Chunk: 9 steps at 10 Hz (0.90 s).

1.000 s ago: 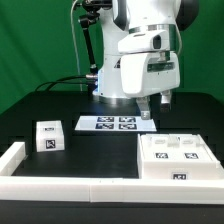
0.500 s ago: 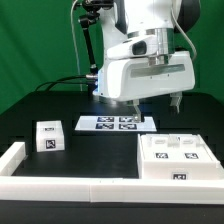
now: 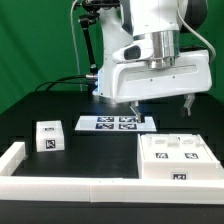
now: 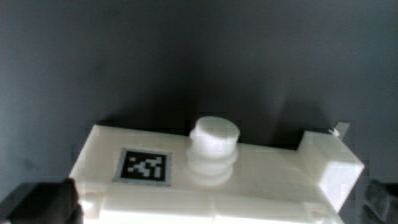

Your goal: Assemble cabinet

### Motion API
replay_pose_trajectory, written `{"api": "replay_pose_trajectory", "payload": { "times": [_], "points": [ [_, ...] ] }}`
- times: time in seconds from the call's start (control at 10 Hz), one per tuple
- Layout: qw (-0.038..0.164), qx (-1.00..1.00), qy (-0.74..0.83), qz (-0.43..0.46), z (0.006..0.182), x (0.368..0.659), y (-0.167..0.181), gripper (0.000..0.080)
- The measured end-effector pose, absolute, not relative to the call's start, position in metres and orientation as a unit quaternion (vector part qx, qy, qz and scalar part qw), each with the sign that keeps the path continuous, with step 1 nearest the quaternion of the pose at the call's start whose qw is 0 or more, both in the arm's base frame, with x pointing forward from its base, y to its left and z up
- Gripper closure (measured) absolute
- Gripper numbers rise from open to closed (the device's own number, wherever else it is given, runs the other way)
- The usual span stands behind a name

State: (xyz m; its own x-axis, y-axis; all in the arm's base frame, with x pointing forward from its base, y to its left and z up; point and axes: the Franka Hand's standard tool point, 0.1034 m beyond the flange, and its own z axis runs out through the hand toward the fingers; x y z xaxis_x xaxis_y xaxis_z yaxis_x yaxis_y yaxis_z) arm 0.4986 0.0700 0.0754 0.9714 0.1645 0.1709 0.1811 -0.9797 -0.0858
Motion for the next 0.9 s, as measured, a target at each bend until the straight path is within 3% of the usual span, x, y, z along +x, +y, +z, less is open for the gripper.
{"api": "replay_pose_trajectory", "payload": {
  "times": [0.3, 0.7, 0.9],
  "points": [
    [0.060, -0.995, -0.022, -0.078, 0.074, 0.500, 0.074, 0.0002],
    [0.067, -0.995, -0.020, -0.077, 0.044, 0.506, 0.072, 0.0002],
    [0.068, -0.995, -0.020, -0.077, 0.038, 0.505, 0.073, 0.0002]
  ]
}}
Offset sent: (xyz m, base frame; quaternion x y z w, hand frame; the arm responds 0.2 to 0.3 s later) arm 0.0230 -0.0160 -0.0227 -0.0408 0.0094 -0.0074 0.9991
